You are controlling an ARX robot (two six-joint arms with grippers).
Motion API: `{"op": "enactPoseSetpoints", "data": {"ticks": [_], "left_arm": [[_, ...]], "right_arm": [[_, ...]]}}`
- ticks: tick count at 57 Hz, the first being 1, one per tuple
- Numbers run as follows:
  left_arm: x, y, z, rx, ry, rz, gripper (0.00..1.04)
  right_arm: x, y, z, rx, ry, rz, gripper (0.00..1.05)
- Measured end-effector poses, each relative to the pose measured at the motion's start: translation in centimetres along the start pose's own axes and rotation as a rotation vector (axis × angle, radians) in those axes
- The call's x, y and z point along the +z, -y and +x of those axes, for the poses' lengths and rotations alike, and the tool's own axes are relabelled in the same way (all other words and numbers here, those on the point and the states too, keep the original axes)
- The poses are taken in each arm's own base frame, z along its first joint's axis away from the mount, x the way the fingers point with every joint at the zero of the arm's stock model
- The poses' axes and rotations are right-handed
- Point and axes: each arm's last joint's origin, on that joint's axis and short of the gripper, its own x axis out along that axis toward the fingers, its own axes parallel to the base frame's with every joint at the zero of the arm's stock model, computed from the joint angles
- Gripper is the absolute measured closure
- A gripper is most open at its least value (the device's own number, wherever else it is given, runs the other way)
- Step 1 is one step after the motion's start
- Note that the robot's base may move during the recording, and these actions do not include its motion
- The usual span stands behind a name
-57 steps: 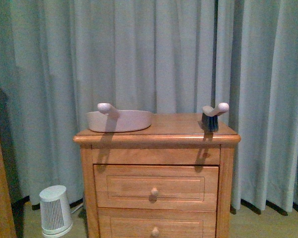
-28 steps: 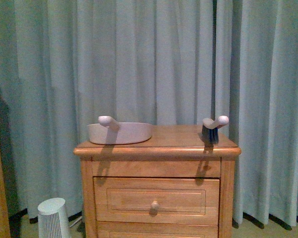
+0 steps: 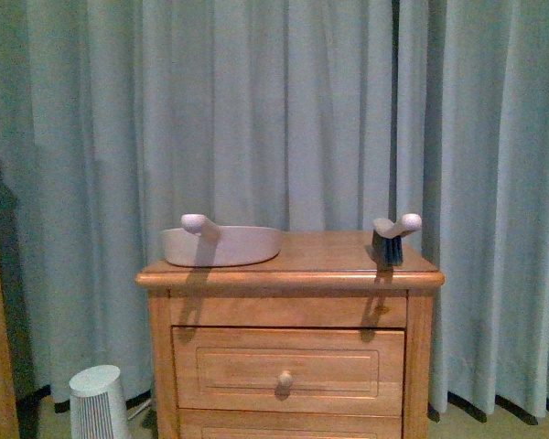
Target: Clean up trash
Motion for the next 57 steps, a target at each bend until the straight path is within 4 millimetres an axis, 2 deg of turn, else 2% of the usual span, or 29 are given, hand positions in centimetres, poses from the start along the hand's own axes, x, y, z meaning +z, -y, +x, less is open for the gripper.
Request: {"op": "enactPoseSetpoints", "data": {"ticks": [57], "left_arm": [[0.00,0.00,0.00,0.000,0.000,0.000,0.08]], "right_arm": [[-0.01,0.00,0.00,0.000,-0.001,0.000,0.07]]}}
